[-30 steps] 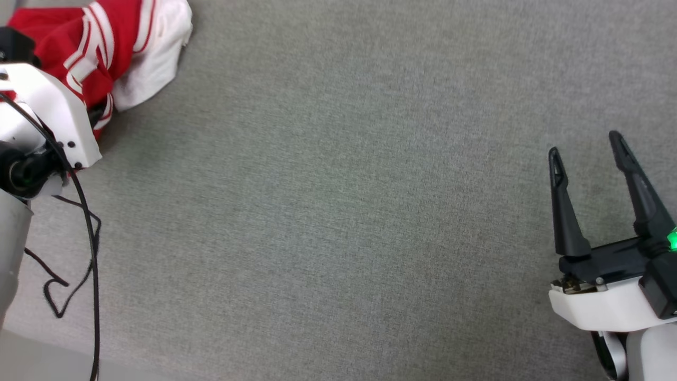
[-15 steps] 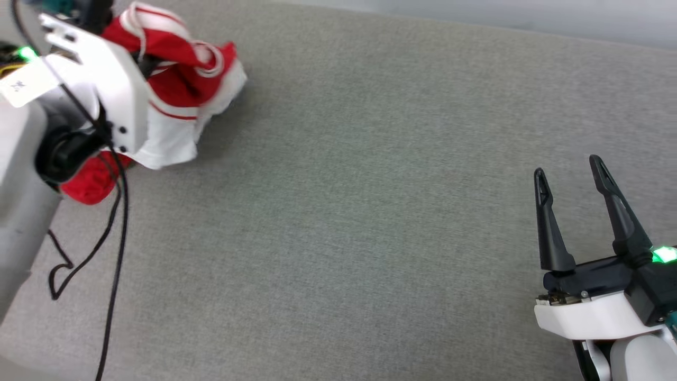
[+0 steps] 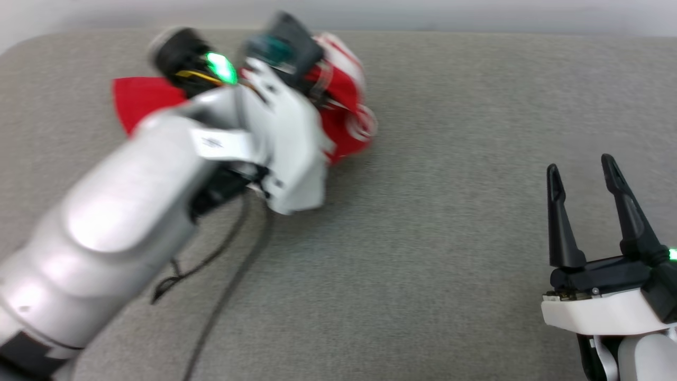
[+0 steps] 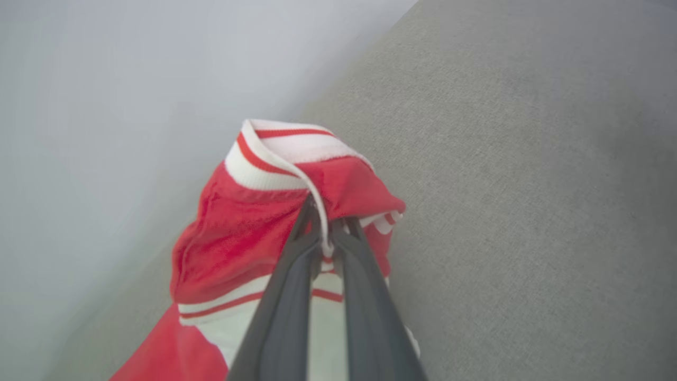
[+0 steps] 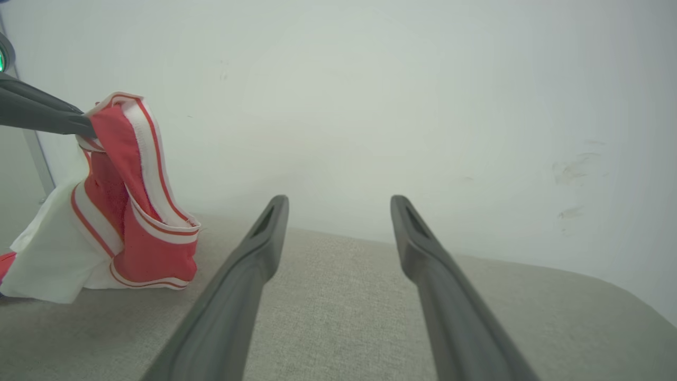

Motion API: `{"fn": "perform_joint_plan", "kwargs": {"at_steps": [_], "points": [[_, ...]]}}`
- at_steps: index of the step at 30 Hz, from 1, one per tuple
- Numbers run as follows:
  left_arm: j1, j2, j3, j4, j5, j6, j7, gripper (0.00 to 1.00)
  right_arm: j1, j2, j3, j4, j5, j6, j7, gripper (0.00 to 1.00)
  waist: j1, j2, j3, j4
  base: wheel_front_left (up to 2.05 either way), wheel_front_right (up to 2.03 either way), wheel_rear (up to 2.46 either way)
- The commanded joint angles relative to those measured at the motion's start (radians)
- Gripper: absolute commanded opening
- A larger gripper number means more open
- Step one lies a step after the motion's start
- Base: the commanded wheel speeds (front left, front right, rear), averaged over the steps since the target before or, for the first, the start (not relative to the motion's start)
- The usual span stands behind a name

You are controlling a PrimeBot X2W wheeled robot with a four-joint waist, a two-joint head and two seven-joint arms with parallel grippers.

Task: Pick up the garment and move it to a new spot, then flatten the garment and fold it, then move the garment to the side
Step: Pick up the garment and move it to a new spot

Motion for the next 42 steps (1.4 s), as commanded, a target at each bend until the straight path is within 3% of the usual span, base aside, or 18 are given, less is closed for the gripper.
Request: {"fn": "perform_joint_plan", "kwargs": {"at_steps": [1,14,17,20,24,29,30,31,39,42], "points": [[-0.017,-0.024,-0.025,-0.012,0.007,0.000,-0.007,0.00,-0.005,0.004,-0.007,-0.001,0.006,-0.001,-0.002,1.00,0.0001,0.0000,0.003,-0.036,0.00,0.00,0.00],[-0.021,-0.268,-0.369,0.052,-0.069,0.000,-0.109,0.00,-0.020,0.004,-0.040,-0.003,0.032,-0.001,-0.002,1.00,0.0001,0.0000,0.039,-0.107,0.00,0.00,0.00],[0.029,-0.306,-0.386,0.079,-0.054,0.000,-0.091,0.00,-0.022,0.004,-0.044,-0.004,0.034,-0.001,-0.002,1.00,0.0001,0.0000,0.049,-0.109,0.00,0.00,0.00],[0.138,-0.344,-0.387,0.061,-0.001,0.000,-0.001,0.00,-0.024,0.004,-0.044,-0.004,0.033,-0.001,-0.002,1.00,0.0001,0.0000,0.061,-0.111,0.00,0.00,0.00],[0.260,-0.359,-0.387,0.033,0.051,0.000,0.100,0.00,-0.038,0.004,-0.038,0.000,0.031,-0.001,-0.002,1.00,0.0001,0.0000,0.074,-0.113,0.00,0.00,0.00],[0.300,-0.359,-0.387,0.034,0.089,0.000,0.099,0.02,-0.037,0.004,-0.042,0.007,0.024,-0.001,-0.002,1.00,0.0001,0.0000,0.071,-0.104,0.00,0.00,0.00],[0.296,-0.362,-0.387,0.039,0.096,0.000,0.078,0.58,-0.034,0.004,-0.044,0.009,0.024,-0.001,-0.002,1.00,0.0001,0.0000,0.066,-0.100,0.00,0.00,0.00],[0.287,-0.366,-0.387,0.047,0.103,0.000,0.045,1.00,-0.030,0.004,-0.045,0.013,0.024,-0.001,-0.002,1.00,0.0001,0.0000,0.058,-0.095,0.00,0.00,0.00],[0.233,-0.404,-0.361,0.168,0.110,0.000,-0.309,1.00,0.025,0.004,-0.054,0.033,0.014,-0.001,-0.002,1.00,0.0001,0.0000,-0.051,-0.051,0.00,0.00,0.00],[0.237,-0.414,-0.318,0.190,0.112,0.026,-0.406,1.00,0.052,0.004,-0.057,0.040,0.010,-0.001,-0.002,1.00,0.0001,0.0000,-0.092,-0.033,0.00,0.00,0.00]]}}
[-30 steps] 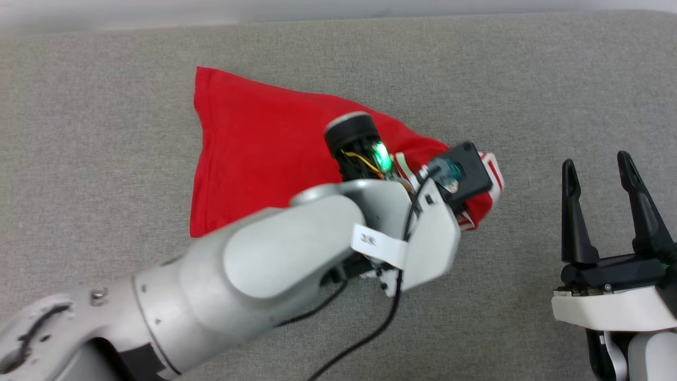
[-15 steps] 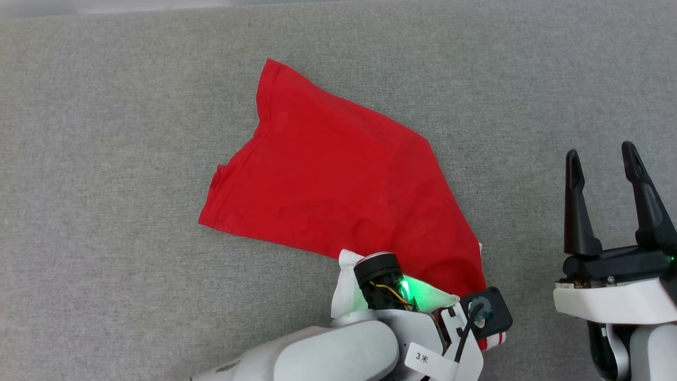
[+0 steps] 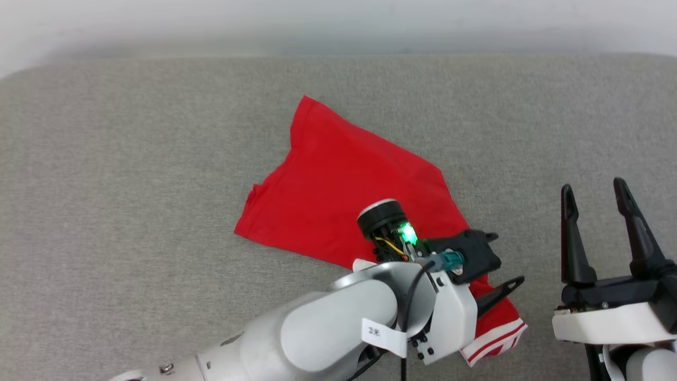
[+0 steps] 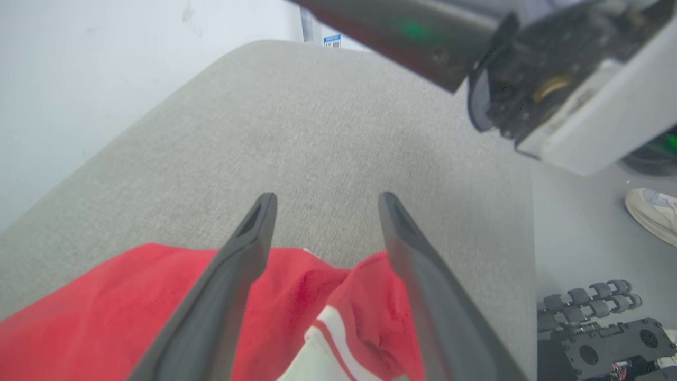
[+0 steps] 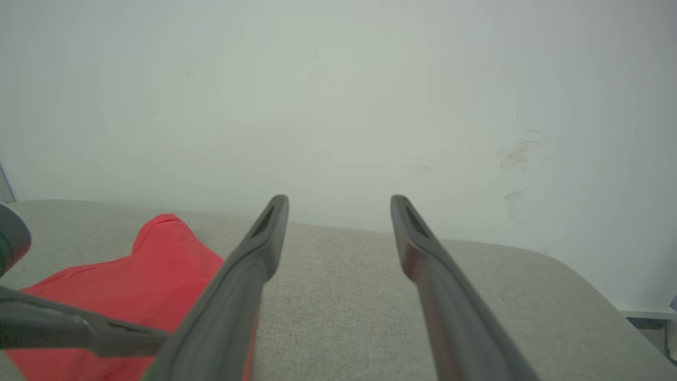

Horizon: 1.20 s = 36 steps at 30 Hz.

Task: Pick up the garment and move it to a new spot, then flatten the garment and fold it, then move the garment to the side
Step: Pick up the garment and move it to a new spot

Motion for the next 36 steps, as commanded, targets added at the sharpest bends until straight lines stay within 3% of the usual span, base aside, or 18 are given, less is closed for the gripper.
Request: {"fn": "perform_joint_plan", "kwargs": {"at_steps": [1,6,12,19,22,28,36], "points": [[0.004,-0.001,0.022,0.005,0.002,0.021,-0.043,1.00,0.023,0.003,-0.001,0.004,-0.003,-0.001,-0.002,1.00,0.0000,-0.0001,-0.050,0.030,0.00,0.00,0.00],[0.031,0.035,0.114,-0.002,0.017,0.124,-0.179,1.00,0.053,0.003,0.003,0.010,-0.001,-0.001,-0.002,1.00,0.0000,-0.0001,-0.091,0.049,0.00,0.00,0.00],[0.112,0.120,0.218,-0.005,0.017,0.257,-0.305,1.00,0.079,0.003,0.004,0.017,0.001,-0.001,-0.002,1.00,0.0000,-0.0001,-0.124,0.064,0.00,0.00,0.00],[0.275,0.213,0.364,-0.052,0.009,0.402,-0.358,1.00,0.107,0.003,0.001,0.028,0.003,-0.001,-0.002,1.00,0.0000,-0.0001,-0.157,0.075,0.00,0.00,0.00],[0.395,0.242,0.494,-0.134,0.052,0.464,-0.360,1.00,0.119,0.003,-0.002,0.036,0.005,-0.001,-0.002,1.00,0.0000,-0.0001,-0.171,0.082,0.00,0.00,0.00],[0.587,0.247,0.678,-0.237,0.151,0.501,-0.359,1.00,0.133,0.003,0.000,0.047,0.012,-0.001,-0.002,1.00,0.0000,-0.0001,-0.188,0.086,0.00,0.00,0.00],[0.784,0.185,0.848,-0.303,0.273,0.445,-0.359,1.00,0.154,0.003,-0.002,0.081,0.034,-0.001,-0.002,1.00,0.0000,-0.0001,-0.215,0.087,0.00,0.00,0.00]]}}
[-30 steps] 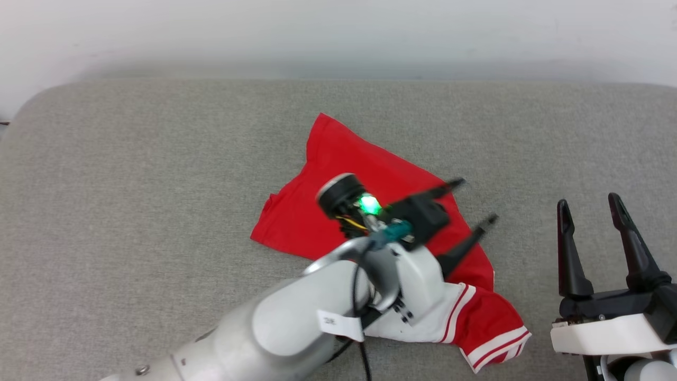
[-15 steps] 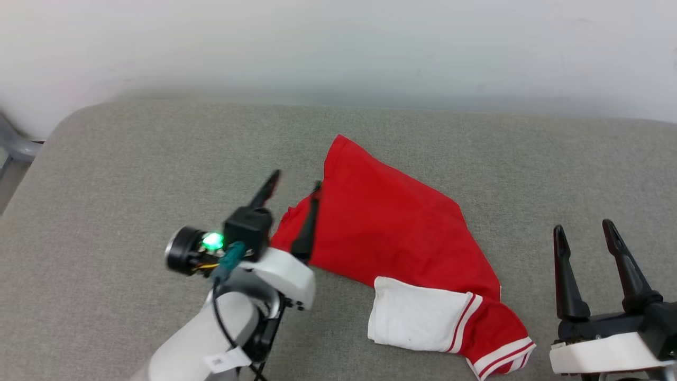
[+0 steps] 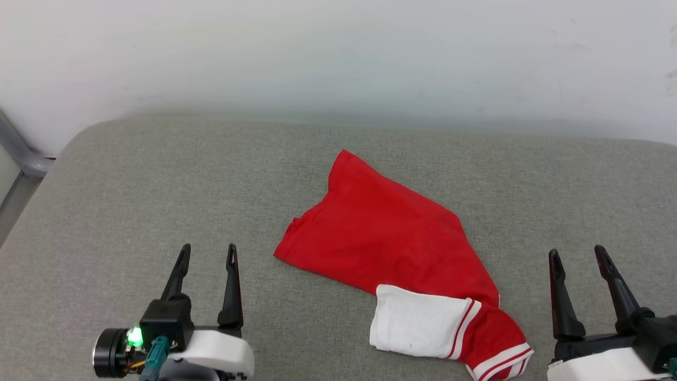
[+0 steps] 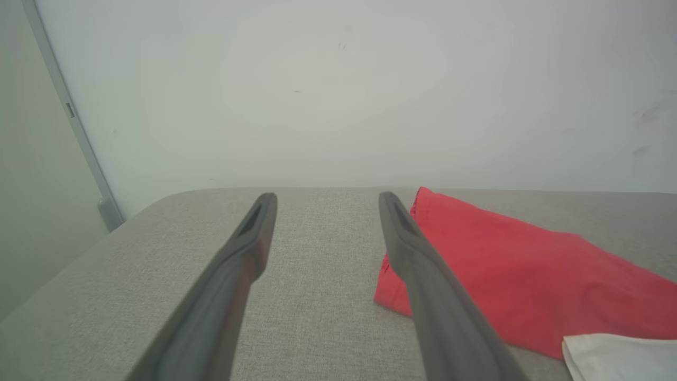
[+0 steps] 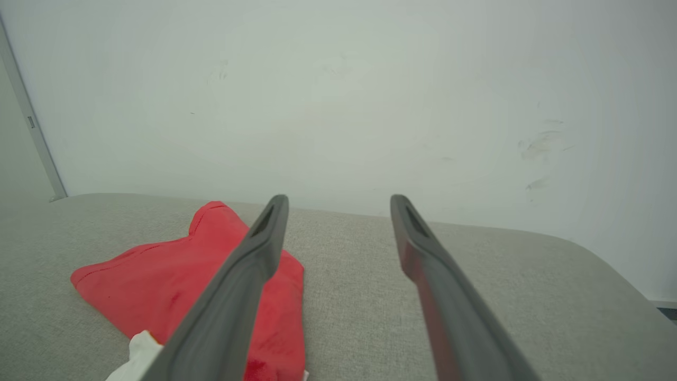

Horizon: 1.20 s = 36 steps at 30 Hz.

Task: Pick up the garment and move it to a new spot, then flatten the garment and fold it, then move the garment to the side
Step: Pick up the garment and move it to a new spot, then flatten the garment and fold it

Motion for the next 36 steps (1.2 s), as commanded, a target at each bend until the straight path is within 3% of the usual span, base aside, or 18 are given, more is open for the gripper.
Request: {"fn": "perform_joint_plan", "kwargs": {"at_steps": [1,16,36], "points": [[0.022,-0.010,0.017,-0.003,0.014,-0.012,-0.002,1.00,0.010,0.003,-0.001,0.008,0.008,-0.001,-0.002,1.00,0.0001,-0.0001,-0.006,0.000,0.00,0.00,0.00],[0.120,-0.134,0.176,0.028,0.161,-0.164,-0.003,1.00,0.046,0.003,0.012,0.066,0.043,-0.001,-0.002,1.00,0.0001,-0.0001,-0.025,-0.015,0.00,0.00,0.00],[0.120,-0.202,0.251,0.046,0.260,-0.254,-0.003,1.00,0.049,0.003,0.015,0.083,0.044,-0.001,-0.002,1.00,0.0001,-0.0001,-0.028,-0.007,0.00,0.00,0.00]]}}
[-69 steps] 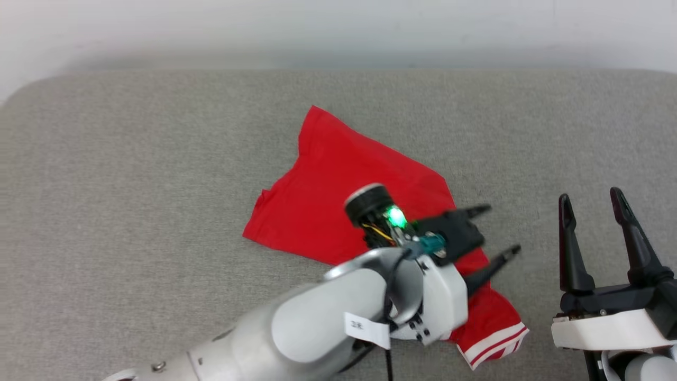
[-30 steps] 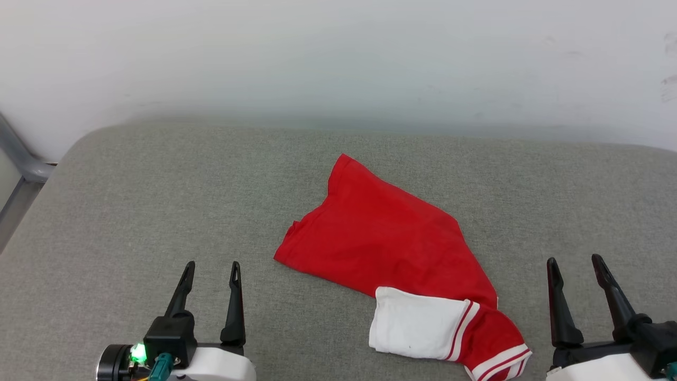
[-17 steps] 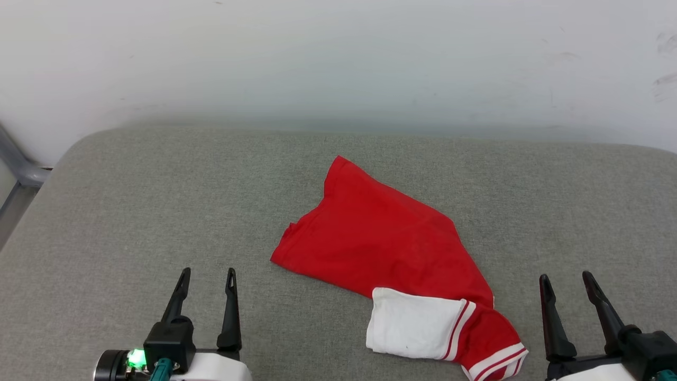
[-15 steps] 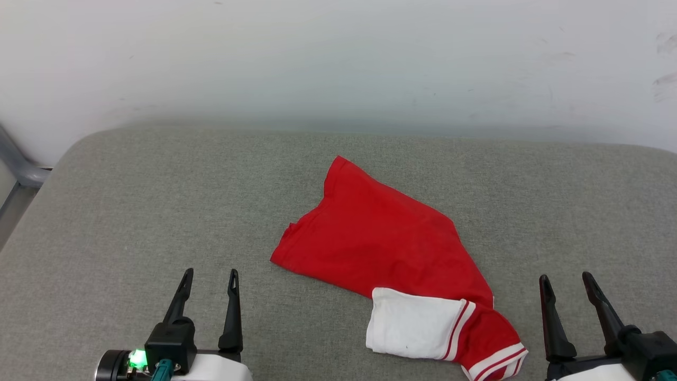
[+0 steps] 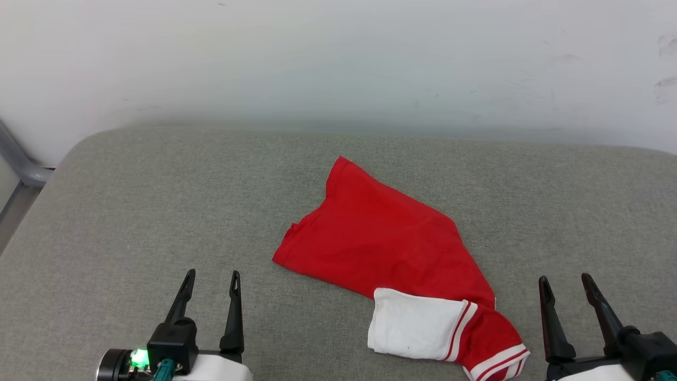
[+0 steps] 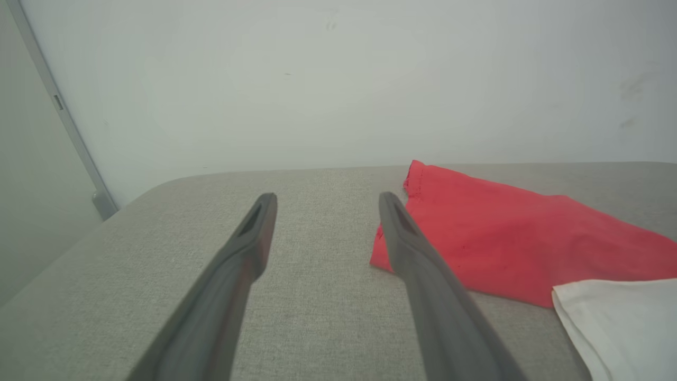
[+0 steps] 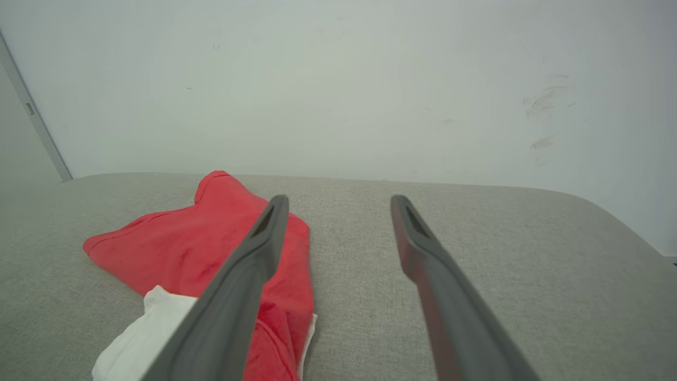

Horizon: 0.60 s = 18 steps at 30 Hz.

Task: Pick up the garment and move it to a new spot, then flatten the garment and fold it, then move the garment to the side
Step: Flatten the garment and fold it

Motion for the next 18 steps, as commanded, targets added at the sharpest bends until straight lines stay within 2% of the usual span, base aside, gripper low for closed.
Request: {"fn": "perform_joint_plan", "kwargs": {"at_steps": [1,5,12,18], "points": [[-0.014,-0.006,-0.001,0.001,0.011,-0.011,-0.003,1.00,0.005,0.002,0.000,0.000,0.004,-0.001,-0.002,1.00,0.0000,0.0000,0.001,0.002,0.00,0.00,0.00],[-0.072,-0.004,-0.023,-0.012,0.017,-0.061,-0.003,1.00,0.000,0.002,-0.004,-0.003,0.000,-0.001,-0.002,1.00,0.0000,0.0000,0.004,0.010,0.00,0.00,0.00],[-0.255,0.044,-0.103,0.017,0.041,-0.176,-0.002,1.00,-0.023,0.002,-0.001,-0.011,-0.010,-0.001,-0.002,1.00,0.0000,0.0000,0.026,0.015,0.00,0.00,0.00],[-0.429,0.072,-0.249,0.068,-0.001,-0.213,0.088,1.00,-0.040,0.002,-0.001,-0.021,-0.019,-0.001,-0.002,1.00,0.0000,0.0000,0.063,0.003,0.00,0.00,0.00]]}}
